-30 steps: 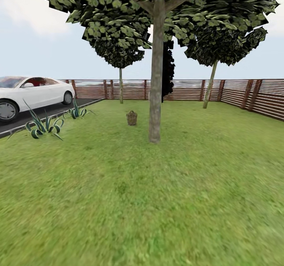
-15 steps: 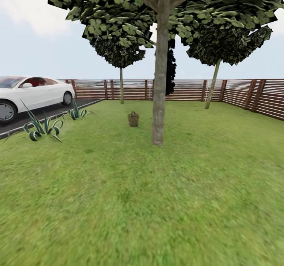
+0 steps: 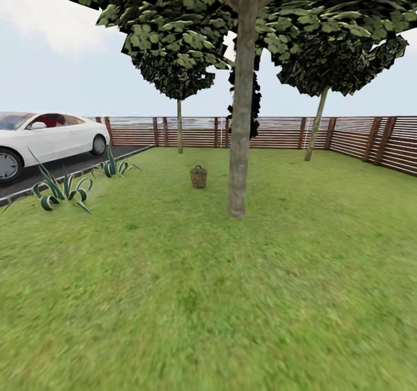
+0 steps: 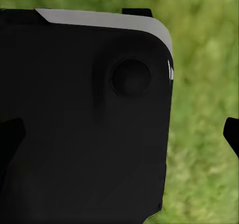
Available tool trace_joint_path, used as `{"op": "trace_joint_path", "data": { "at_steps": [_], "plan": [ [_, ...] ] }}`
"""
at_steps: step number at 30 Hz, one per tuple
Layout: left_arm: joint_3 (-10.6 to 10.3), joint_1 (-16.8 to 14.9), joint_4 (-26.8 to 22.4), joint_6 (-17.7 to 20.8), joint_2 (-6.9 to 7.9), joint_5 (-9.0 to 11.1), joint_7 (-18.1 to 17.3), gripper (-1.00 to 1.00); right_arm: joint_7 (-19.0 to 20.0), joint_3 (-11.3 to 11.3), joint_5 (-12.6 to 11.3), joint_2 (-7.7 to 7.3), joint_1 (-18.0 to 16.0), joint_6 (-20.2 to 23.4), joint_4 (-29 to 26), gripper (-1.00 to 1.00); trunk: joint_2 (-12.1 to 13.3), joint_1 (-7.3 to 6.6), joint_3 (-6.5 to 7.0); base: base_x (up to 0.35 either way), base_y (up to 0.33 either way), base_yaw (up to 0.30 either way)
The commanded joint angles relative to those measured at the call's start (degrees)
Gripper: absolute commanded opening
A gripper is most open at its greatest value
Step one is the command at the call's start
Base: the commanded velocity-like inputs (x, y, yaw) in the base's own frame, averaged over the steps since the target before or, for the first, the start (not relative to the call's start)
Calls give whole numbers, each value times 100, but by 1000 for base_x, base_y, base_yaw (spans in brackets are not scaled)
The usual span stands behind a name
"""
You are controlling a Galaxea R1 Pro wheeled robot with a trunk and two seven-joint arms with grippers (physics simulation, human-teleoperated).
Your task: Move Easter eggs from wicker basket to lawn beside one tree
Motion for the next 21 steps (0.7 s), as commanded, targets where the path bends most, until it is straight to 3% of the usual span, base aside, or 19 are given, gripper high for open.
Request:
{"op": "trace_joint_path", "data": {
  "at_steps": [1,21],
  "plan": [
    [2,0,-3,3,-1,13,-3,100,5,2,4,-1,-7,4,11,100,-2,3,-4,312,164,0],
    [3,0,-3,5,-1,13,-6,100,5,2,0,-1,-7,2,11,100,-2,3,-4,312,163,0]
  ]
}}
